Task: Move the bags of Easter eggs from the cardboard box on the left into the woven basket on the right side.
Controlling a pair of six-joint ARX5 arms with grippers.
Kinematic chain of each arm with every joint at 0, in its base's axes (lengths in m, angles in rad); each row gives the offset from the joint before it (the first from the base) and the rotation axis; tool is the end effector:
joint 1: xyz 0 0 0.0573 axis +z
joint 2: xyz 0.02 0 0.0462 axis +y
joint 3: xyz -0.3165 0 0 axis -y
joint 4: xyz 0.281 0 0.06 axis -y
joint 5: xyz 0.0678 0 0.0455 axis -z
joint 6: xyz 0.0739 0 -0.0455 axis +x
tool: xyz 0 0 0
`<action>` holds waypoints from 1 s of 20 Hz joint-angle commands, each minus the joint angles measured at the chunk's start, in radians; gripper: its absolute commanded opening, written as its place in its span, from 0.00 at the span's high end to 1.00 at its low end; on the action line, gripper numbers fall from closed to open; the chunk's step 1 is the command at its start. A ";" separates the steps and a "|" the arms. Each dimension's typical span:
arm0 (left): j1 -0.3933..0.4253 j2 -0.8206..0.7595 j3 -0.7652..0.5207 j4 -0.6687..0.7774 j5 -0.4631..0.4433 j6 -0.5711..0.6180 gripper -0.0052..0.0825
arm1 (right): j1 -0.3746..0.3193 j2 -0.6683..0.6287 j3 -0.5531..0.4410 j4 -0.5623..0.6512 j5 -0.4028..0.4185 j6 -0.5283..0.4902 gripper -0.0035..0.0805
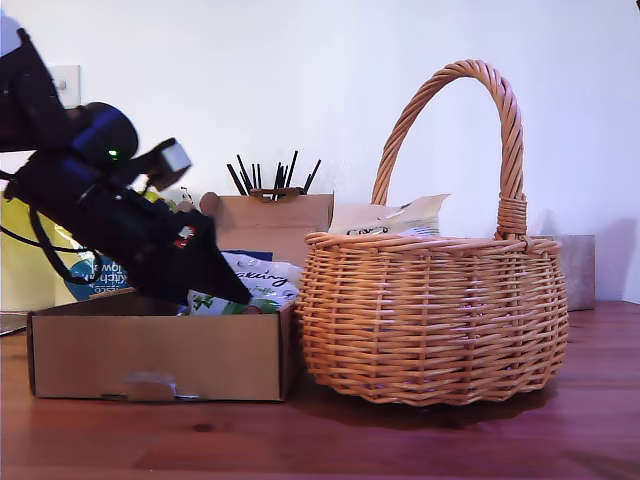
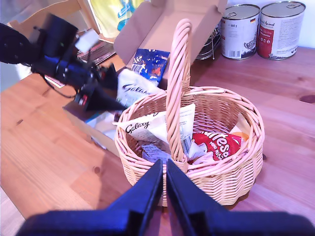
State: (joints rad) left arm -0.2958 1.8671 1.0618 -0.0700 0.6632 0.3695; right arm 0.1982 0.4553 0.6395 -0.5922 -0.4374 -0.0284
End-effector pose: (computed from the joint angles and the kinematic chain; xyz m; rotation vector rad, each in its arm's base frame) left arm 0.3992 -0.1692 0.1484 0.1532 0.7128 -1.0436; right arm 0.1161 0.0552 0.2997 0.0224 0.4029 0.6324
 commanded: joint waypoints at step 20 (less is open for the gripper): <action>-0.032 -0.014 0.038 -0.107 -0.100 0.023 0.78 | 0.005 -0.002 0.010 -0.004 -0.023 0.001 0.97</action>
State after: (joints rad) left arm -0.3267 1.8919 1.0931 -0.1719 0.5629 0.3920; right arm 0.1982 0.4553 0.6395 -0.5995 -0.4576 -0.0273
